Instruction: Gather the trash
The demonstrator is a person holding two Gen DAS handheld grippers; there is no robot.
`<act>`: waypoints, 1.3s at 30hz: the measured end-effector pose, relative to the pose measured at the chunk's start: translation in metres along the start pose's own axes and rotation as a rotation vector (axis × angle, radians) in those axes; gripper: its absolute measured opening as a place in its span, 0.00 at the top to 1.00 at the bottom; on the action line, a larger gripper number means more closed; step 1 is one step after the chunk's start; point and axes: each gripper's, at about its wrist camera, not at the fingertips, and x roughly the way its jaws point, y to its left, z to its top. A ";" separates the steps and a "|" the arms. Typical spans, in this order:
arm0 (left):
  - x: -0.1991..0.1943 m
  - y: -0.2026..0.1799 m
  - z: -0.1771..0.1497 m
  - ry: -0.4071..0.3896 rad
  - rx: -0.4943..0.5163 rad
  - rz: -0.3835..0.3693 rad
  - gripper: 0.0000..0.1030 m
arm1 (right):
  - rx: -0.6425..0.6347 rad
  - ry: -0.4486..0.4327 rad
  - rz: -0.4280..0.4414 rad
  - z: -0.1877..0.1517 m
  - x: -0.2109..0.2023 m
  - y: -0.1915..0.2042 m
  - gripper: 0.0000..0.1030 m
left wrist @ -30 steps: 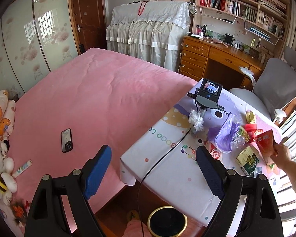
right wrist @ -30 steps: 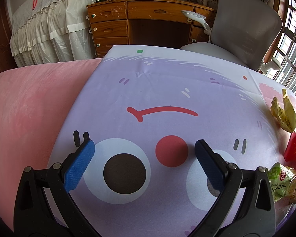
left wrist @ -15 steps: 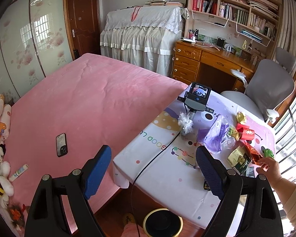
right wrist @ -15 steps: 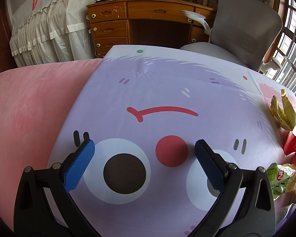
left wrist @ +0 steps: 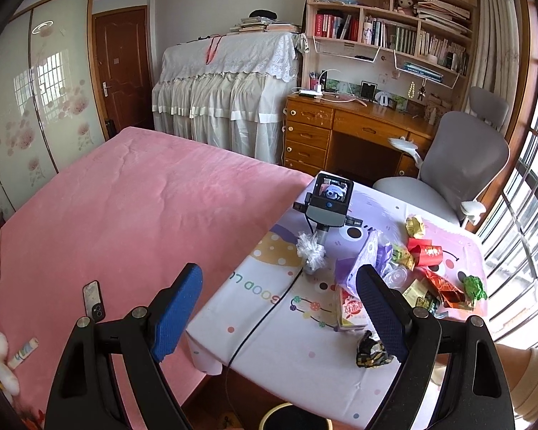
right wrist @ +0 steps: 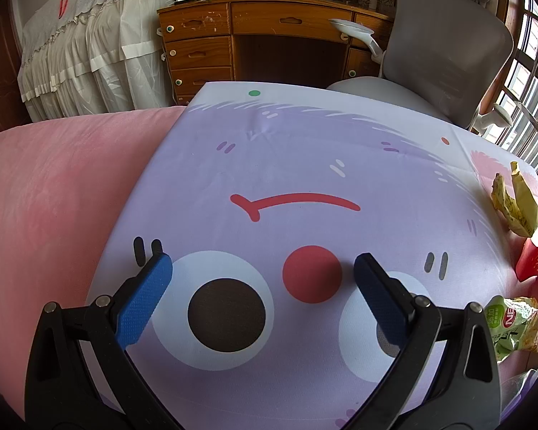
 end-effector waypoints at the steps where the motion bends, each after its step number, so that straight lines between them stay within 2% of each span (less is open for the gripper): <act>1: 0.003 0.006 0.004 -0.012 -0.003 -0.009 0.13 | 0.000 0.000 0.000 0.000 0.000 0.000 0.02; 5: 0.027 0.023 0.019 -0.042 0.064 -0.065 0.13 | 0.000 0.000 0.000 0.001 0.001 0.000 0.02; 9: 0.066 0.041 0.032 -0.005 0.194 -0.124 0.13 | 0.000 0.000 0.000 0.000 0.000 0.000 0.02; 11: 0.089 0.060 0.039 0.010 0.220 -0.155 0.13 | 0.000 0.000 0.000 0.000 0.000 0.000 0.02; 13: 0.117 0.087 0.045 0.037 0.214 -0.194 0.13 | 0.000 0.000 0.000 0.000 0.000 0.000 0.02; 17: 0.183 0.148 0.055 0.147 0.147 -0.260 0.13 | 0.000 0.000 0.000 0.001 0.001 0.000 0.02; 22: 0.244 0.199 0.061 0.232 0.124 -0.277 0.14 | 0.000 0.000 0.000 0.000 0.001 0.000 0.02; 27: 0.263 0.226 0.070 0.214 0.108 -0.330 0.14 | 0.000 0.000 0.000 0.000 0.001 0.000 0.02; 34: 0.279 0.227 0.072 0.221 0.156 -0.395 0.13 | 0.000 0.000 0.000 0.002 0.002 0.000 0.02; 39: 0.288 0.222 0.065 0.256 0.148 -0.388 0.13 | -0.001 0.000 0.000 0.000 0.001 0.000 0.02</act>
